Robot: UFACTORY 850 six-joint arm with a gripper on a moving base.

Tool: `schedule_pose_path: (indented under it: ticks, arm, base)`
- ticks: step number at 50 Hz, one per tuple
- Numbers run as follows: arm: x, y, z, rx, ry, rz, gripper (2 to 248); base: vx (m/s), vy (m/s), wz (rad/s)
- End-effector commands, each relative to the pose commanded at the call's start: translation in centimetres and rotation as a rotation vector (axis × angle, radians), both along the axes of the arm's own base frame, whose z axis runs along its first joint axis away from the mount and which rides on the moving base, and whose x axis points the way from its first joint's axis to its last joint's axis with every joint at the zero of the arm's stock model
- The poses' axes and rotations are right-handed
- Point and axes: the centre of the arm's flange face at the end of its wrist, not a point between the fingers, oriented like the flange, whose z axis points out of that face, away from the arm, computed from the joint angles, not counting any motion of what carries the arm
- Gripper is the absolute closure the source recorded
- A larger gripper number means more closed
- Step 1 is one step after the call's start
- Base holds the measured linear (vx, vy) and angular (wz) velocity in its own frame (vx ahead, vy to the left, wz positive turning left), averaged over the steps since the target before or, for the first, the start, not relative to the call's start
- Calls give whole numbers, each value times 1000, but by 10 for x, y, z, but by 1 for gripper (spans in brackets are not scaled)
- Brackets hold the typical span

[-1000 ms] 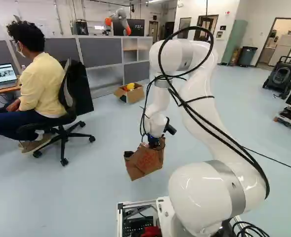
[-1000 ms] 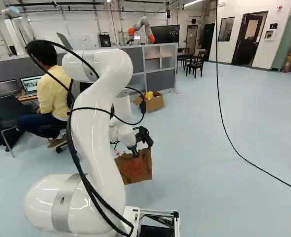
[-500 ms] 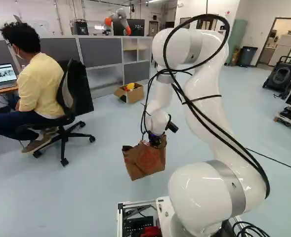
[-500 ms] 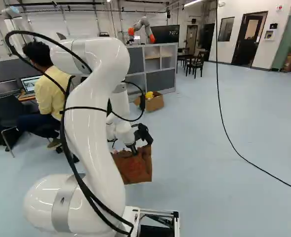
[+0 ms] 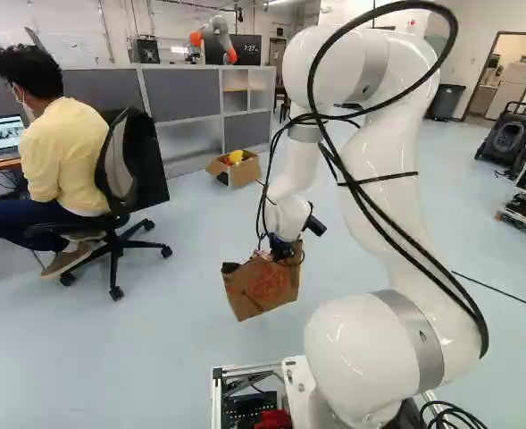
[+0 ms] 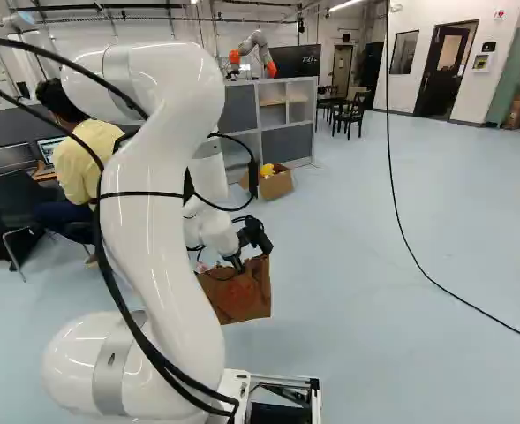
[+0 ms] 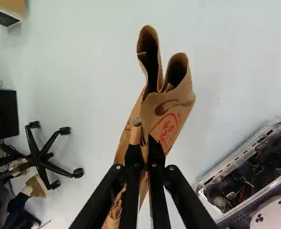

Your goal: Pick up the grocery bag from the ground

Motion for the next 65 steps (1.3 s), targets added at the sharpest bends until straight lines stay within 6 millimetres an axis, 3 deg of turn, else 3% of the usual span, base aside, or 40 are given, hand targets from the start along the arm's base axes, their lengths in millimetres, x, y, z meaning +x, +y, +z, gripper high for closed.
schedule_pose_path:
  ticks: [65]
  arm:
    - [-50,-2,84,9,-137,3,227]
  base:
    - [0,0,0]
